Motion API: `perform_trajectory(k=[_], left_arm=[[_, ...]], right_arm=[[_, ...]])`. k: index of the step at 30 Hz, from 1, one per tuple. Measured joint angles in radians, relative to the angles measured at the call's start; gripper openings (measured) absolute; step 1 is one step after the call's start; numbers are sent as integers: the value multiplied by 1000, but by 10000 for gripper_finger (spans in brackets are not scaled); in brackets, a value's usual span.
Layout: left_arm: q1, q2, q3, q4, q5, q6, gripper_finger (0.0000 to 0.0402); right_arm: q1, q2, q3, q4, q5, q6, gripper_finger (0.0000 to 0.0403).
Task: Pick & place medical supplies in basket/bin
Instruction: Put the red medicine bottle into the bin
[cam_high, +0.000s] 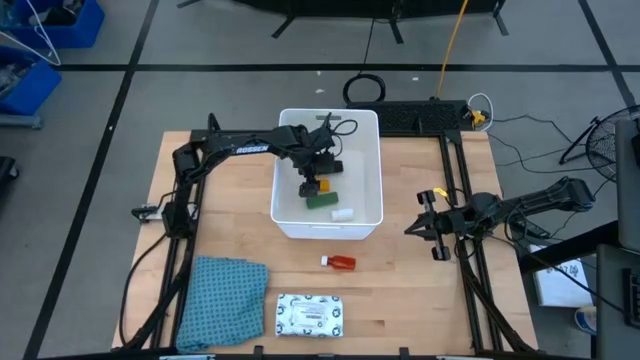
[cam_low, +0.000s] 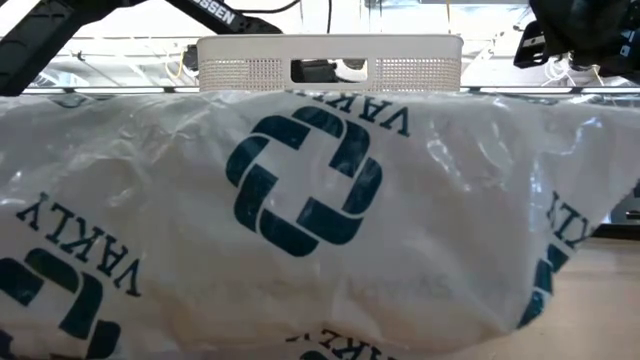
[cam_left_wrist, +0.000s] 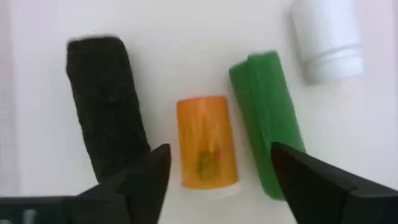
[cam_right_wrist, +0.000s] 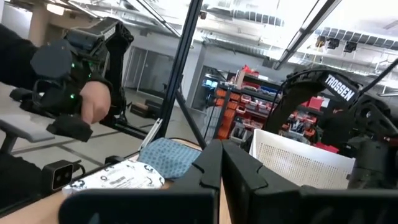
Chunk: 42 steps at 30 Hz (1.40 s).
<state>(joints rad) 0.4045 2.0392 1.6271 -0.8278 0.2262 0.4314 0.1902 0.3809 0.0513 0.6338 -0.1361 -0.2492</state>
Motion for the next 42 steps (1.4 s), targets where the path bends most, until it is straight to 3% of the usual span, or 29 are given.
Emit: perform_trajectory(k=[4,8,12,17,21,24,26,27,37,42], left_arm=[[-18,0,65,-58,6,-3,326],[-50,-17,189,-179,-16,42,349],[-115,-85,365,-324,-248,56,342],[-178,-190,498,-535,-364,39,289],[-220,-352,447,-528,-401,-14,188],[-242,-500,293,-417,-341,-90,89],[-261,-618,118,-232,-242,-101,28],[-276,-683,21,-131,-207,-100,15],[-382,-1263,-948,771,-250,-261,3],[-400,-1404,-1312,1158,-264,-314,2]], right_arm=[[0,0,0,10,0,-1,0],[0,0,0,19,-12,5,0],[0,0,0,13,-25,0,0],[0,0,0,6,-23,-6,0],[0,0,-1,4,-23,-6,0],[0,0,-1,2,-23,-4,0],[0,0,-1,2,-23,-1,0],[0,0,-1,2,-23,-1,0],[0,0,-1,5,34,4,0],[0,0,-1,5,84,12,0]])
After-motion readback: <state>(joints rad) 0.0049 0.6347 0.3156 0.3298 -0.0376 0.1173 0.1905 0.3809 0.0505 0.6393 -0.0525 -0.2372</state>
